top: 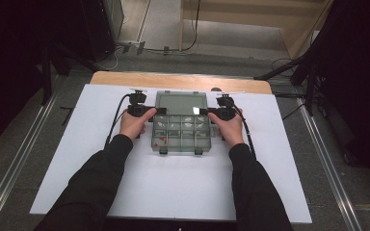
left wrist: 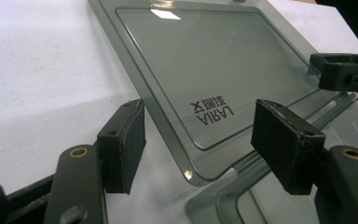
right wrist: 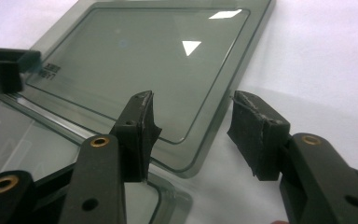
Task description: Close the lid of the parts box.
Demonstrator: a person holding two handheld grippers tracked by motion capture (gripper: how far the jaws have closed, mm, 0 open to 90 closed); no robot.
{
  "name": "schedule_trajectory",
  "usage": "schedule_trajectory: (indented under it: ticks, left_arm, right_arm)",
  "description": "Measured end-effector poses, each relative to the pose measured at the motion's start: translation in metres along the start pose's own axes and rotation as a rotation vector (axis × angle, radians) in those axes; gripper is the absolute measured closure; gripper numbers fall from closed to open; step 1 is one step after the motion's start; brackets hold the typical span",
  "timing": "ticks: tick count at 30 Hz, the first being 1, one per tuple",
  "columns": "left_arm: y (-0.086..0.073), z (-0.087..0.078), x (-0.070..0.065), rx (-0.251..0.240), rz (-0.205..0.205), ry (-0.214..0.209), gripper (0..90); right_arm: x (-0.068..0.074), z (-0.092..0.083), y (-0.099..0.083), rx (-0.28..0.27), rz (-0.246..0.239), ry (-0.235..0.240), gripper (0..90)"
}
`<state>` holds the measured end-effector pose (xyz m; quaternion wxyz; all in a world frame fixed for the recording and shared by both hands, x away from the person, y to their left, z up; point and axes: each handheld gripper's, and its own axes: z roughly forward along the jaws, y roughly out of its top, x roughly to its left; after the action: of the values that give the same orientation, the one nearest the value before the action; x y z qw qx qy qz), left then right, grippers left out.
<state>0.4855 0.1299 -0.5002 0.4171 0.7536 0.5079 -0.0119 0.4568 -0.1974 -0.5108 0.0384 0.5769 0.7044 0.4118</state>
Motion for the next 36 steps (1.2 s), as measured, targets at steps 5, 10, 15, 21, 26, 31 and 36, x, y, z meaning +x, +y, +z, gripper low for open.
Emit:
schedule_trajectory:
  ticks: [5,10,15,21,26,31,36]
  left_arm:
    - [0.000,0.002,0.001,0.002,-0.006,-0.005,37.9]
    - [0.000,0.002,0.002,-0.004,-0.006,0.009,43.9]
    - [-0.001,0.002,0.002,-0.013,0.002,-0.007,46.7]
    - [0.001,-0.006,0.002,-0.046,0.046,-0.007,55.9]
    - [0.002,-0.013,0.004,-0.086,0.048,-0.016,67.1]
    - [0.002,-0.019,0.001,-0.115,0.070,-0.015,73.2]
    - [0.001,-0.023,-0.003,-0.128,0.125,0.010,75.8]
  right_arm:
    - [-0.003,0.002,0.001,0.012,0.022,0.022,47.3]
    - [-0.006,0.004,0.001,0.016,0.049,0.044,46.4]
    - [-0.004,0.006,0.002,0.010,0.063,0.054,46.4]
    - [-0.002,0.000,0.004,-0.028,0.013,0.027,55.0]
    - [0.001,-0.008,0.003,-0.061,-0.019,0.018,63.1]
    - [0.004,-0.017,0.001,-0.108,-0.039,0.004,72.4]
    - [0.005,-0.025,-0.002,-0.146,-0.054,0.005,78.4]
